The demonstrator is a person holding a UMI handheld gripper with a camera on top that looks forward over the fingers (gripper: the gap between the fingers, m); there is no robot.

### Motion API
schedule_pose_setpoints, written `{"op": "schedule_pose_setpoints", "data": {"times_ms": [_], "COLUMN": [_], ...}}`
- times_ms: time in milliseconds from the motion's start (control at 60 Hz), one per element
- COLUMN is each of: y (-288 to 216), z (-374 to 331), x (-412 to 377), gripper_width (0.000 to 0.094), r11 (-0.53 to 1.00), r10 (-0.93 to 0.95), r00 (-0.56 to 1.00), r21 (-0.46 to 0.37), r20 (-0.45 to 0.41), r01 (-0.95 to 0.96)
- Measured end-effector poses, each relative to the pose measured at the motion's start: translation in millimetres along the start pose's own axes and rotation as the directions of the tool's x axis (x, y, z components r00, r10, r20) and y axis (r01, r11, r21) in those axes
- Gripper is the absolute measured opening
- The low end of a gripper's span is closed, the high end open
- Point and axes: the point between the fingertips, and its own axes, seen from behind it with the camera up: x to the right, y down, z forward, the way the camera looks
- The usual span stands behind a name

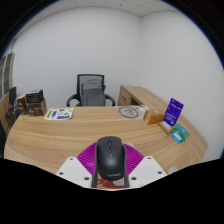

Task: Arrange mouse

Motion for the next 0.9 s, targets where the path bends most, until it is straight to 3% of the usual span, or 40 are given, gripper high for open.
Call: {"op": "schedule_pose_setpoints", "data": {"times_ms": [100, 333, 450, 567, 633, 683, 900], "y": [24, 108, 127, 126, 124, 115, 49], "z": [31, 78, 81, 81, 76, 66, -53], "x": [27, 32, 32, 32, 38, 36, 37], "gripper_width": [0.0362, 0.0362, 0.0374, 0.0564, 0.0875, 0.0834, 0.0866], "r11": [1.000, 0.992, 0.991, 0.993, 0.992, 0.993, 0.995], "r10": [-0.009, 0.019, 0.043, -0.003, -0.026, -0.009, 0.011], "r00": [1.000, 1.000, 0.999, 1.000, 1.000, 1.000, 0.999], "r21": [-0.030, -0.125, -0.129, -0.122, -0.126, -0.118, -0.095], "r20": [-0.026, 0.012, 0.013, 0.021, 0.001, 0.016, 0.049], "r01": [0.008, -0.017, -0.041, 0.006, 0.026, 0.010, -0.006]}}
